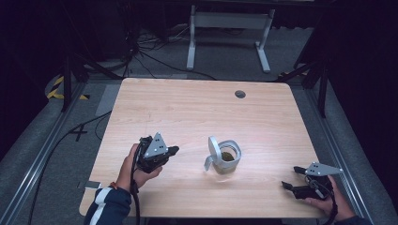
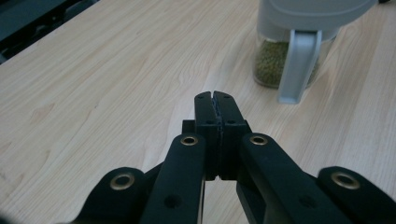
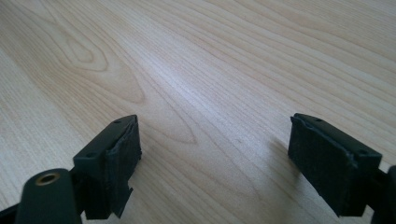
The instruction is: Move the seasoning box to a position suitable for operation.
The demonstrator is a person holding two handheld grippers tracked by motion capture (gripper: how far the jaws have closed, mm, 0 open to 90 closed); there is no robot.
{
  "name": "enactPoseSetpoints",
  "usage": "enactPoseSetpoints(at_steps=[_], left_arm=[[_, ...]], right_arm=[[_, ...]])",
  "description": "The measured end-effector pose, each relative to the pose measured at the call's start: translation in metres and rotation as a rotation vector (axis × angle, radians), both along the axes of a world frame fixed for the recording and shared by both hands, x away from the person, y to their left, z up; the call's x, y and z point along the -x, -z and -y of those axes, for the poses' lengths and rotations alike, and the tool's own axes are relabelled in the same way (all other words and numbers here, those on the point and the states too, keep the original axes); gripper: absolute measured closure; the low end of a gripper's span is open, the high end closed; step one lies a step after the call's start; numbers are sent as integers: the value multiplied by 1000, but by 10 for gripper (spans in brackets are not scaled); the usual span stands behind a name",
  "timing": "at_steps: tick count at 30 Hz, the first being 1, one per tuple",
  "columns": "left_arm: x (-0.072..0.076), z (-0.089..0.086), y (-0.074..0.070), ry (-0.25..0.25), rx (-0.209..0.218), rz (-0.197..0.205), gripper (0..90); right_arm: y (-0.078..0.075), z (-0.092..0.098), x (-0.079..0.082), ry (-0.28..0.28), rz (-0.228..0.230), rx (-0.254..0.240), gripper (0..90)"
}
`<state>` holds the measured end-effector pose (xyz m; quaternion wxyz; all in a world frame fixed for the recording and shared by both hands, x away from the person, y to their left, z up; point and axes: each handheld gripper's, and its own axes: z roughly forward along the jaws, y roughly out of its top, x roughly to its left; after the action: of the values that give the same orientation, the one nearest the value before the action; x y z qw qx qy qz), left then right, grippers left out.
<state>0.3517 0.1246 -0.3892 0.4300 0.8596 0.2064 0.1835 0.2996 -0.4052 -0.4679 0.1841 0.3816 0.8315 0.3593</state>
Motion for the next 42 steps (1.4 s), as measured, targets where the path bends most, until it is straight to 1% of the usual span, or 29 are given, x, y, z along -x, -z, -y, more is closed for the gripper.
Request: enactPoseSetpoints(at_steps=[1,2,3,4,5,6,8,9,12,13,15,18,22,24,26,28,29,30,32,36,39,40,42], left_arm=[[0,0,0,0,0,0,900],[0,5,-2,7,13,-4,900],[-1,8,-3,20,11,5,900],[-1,11,-4,21,18,3,900],[-1,11,-4,21,18,3,900],[-1,14,-5,33,13,5,900],[-1,18,-7,47,24,9,900],[0,20,-9,52,20,12,900],[0,30,-13,72,35,22,900],[-1,32,-14,77,33,20,900],[-2,36,-16,83,43,28,900],[-3,40,-18,92,40,25,900],[-5,51,-22,108,51,31,900],[-6,53,-23,111,55,32,900],[-8,58,-26,122,50,34,900],[-8,60,-26,124,58,34,900],[-9,63,-27,130,49,40,900],[-9,66,-28,141,53,36,900],[-9,70,-28,146,51,35,900],[-10,74,-30,155,41,41,900],[-11,75,-31,156,43,39,900],[-12,77,-32,162,47,46,900],[-13,81,-33,166,44,42,900]], right_arm=[[0,0,0,0,0,0,170],[0,0,0,0,0,0,170],[0,0,0,0,0,0,170],[0,0,0,0,0,0,170],[0,0,0,0,0,0,170],[0,0,0,0,0,0,170],[0,0,0,0,0,0,170],[0,0,0,0,0,0,170],[0,0,0,0,0,0,170],[0,0,0,0,0,0,170],[0,0,0,0,0,0,170],[0,0,0,0,0,0,170],[0,0,0,0,0,0,170],[0,0,0,0,0,0,170],[0,0,0,0,0,0,170],[0,0,0,0,0,0,170],[0,0,0,0,0,0,170],[0,0,0,0,0,0,170],[0,0,0,0,0,0,170],[0,0,0,0,0,0,170],[0,0,0,0,0,0,170],[0,0,0,0,0,0,170],[0,0,0,0,0,0,170]])
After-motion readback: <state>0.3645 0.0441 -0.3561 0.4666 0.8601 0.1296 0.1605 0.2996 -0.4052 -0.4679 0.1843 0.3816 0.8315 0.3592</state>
